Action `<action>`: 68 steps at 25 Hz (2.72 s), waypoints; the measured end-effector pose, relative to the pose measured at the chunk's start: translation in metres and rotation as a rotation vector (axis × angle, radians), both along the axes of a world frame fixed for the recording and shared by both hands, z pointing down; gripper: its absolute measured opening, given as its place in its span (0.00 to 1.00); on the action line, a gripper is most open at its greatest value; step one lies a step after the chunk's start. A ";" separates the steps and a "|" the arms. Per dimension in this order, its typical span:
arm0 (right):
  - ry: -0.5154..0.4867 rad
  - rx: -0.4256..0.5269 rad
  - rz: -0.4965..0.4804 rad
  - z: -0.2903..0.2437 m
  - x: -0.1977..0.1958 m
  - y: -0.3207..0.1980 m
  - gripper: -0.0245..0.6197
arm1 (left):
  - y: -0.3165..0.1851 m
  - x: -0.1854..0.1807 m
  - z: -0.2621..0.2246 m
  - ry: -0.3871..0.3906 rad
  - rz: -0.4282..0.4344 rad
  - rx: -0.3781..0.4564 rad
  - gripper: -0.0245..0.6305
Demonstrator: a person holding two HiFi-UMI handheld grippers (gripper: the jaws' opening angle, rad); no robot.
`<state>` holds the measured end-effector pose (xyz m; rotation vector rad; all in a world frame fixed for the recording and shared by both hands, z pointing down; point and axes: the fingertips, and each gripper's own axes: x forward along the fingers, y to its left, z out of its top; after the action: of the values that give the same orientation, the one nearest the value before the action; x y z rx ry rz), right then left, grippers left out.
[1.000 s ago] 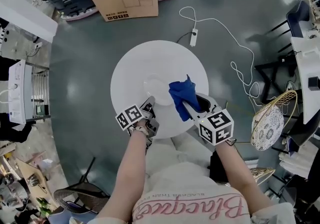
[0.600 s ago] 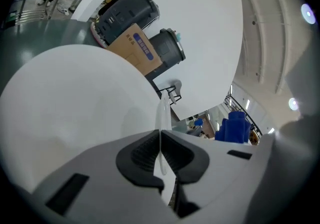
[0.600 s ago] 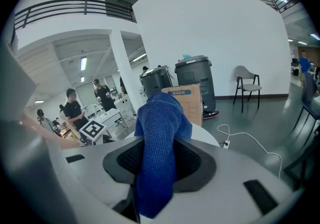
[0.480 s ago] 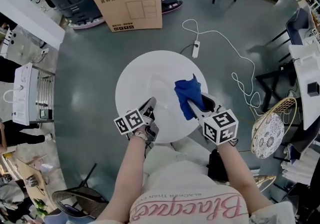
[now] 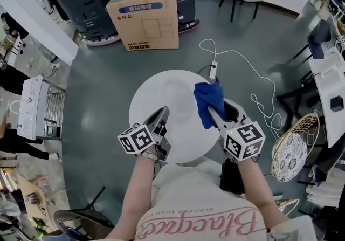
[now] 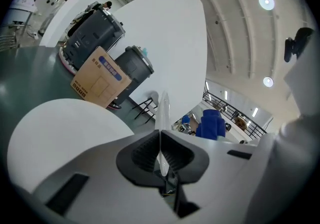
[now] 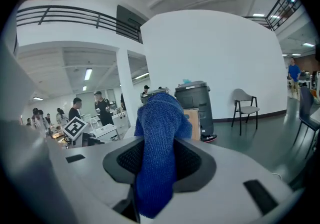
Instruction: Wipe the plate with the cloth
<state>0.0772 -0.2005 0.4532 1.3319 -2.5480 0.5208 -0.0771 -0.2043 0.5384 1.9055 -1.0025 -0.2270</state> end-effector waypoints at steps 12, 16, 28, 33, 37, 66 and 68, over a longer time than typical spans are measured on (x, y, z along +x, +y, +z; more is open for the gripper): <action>-0.077 0.202 -0.083 -0.082 -0.032 0.005 0.27 | 0.007 0.001 -0.095 -0.104 0.022 0.206 0.06; -0.102 0.279 -0.168 -0.109 -0.069 0.006 0.27 | 0.009 0.001 -0.107 -0.153 0.028 0.233 0.06; 0.064 0.353 -0.274 -0.091 -0.130 -0.004 0.27 | 0.028 -0.004 -0.118 -0.184 0.025 0.265 0.06; 0.091 0.326 -0.202 -0.081 -0.110 -0.019 0.27 | 0.031 -0.012 -0.115 -0.173 0.013 0.257 0.06; 0.107 0.289 -0.112 -0.072 -0.082 -0.029 0.27 | 0.032 -0.014 -0.116 -0.167 0.012 0.256 0.06; 0.146 0.190 -0.251 -0.028 -0.116 0.028 0.27 | 0.026 -0.022 -0.119 -0.103 -0.006 0.228 0.06; 0.152 0.167 -0.203 -0.022 -0.100 0.021 0.27 | 0.027 -0.021 -0.119 -0.110 0.000 0.232 0.06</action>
<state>-0.0232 -0.1791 0.4309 1.0975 -2.6060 0.1649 -0.0976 -0.1773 0.4195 2.1478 -1.0882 -0.2493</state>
